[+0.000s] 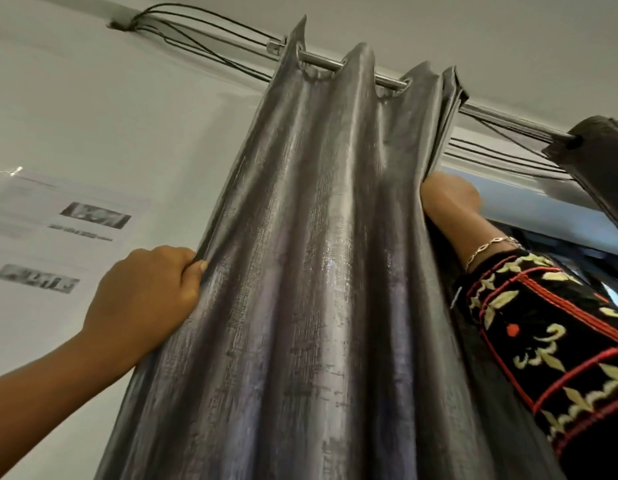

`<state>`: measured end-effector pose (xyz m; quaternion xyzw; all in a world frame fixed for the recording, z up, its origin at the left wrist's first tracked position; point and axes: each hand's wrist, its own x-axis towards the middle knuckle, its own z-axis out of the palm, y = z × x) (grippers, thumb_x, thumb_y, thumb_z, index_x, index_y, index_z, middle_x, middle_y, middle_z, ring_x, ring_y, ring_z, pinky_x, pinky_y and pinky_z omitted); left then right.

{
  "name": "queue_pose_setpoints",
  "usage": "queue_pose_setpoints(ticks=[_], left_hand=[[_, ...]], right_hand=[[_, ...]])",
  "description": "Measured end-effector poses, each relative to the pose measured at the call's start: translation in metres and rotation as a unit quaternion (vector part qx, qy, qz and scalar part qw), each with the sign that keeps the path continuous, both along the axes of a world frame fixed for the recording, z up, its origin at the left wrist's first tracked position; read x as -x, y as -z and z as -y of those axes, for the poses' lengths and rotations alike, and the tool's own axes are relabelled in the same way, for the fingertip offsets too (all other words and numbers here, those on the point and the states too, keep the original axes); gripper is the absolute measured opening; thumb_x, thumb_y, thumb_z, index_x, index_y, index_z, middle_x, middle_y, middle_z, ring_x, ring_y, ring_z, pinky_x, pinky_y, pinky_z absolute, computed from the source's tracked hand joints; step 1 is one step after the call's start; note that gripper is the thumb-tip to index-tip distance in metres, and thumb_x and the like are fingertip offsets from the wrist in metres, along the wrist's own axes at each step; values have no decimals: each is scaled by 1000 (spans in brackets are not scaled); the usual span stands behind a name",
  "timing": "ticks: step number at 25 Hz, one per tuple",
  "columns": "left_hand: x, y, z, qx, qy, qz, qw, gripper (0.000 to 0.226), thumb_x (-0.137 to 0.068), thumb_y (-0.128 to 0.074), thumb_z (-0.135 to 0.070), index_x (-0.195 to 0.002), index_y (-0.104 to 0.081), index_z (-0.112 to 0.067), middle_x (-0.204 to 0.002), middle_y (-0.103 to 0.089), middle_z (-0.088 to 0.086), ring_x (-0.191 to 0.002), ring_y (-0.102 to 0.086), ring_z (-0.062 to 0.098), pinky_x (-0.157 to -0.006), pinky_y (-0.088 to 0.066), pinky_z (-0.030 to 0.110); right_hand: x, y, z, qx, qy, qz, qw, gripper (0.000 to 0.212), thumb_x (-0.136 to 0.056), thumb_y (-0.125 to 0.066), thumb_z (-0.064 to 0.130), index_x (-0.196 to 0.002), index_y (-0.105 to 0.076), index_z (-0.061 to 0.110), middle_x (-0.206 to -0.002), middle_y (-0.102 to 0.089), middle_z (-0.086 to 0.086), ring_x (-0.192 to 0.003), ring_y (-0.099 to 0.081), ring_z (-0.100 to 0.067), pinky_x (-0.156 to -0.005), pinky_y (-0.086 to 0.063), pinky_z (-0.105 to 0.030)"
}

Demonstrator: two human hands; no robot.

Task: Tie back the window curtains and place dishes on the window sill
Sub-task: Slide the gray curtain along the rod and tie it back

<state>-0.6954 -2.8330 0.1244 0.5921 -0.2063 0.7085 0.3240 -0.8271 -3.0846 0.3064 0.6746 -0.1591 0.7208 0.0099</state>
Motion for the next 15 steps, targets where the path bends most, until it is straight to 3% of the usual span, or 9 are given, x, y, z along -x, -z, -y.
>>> queue_pose_setpoints(ticks=[5,11,15], left_hand=[[4,22,21,-31,33,-32,998,29,-89,-53,-30,-73,-62,-8,-57,-58,8,-55,-53,25,-53,-43,33],[19,56,43,-58,53,-43,996,33,-87,-53,-31,-62,-54,-10,-50,-52,5,-49,-50,24,-50,-41,34],[36,80,55,-43,18,-86,995,28,-83,-58,-30,-66,-60,-8,-51,-56,11,-52,-53,34,-51,-41,36]], right_hand=[[13,23,45,-29,60,-22,998,35,-96,-33,8,-125,-51,-2,-132,-48,-27,-120,-46,-41,-95,-39,-41],[34,47,73,-63,61,-17,996,35,-94,-34,7,-123,-51,-5,-131,-46,-31,-119,-45,-46,-96,-38,-45],[42,68,89,-50,30,-14,998,37,-96,-41,19,-121,-52,-5,-128,-48,-32,-118,-46,-46,-95,-39,-45]])
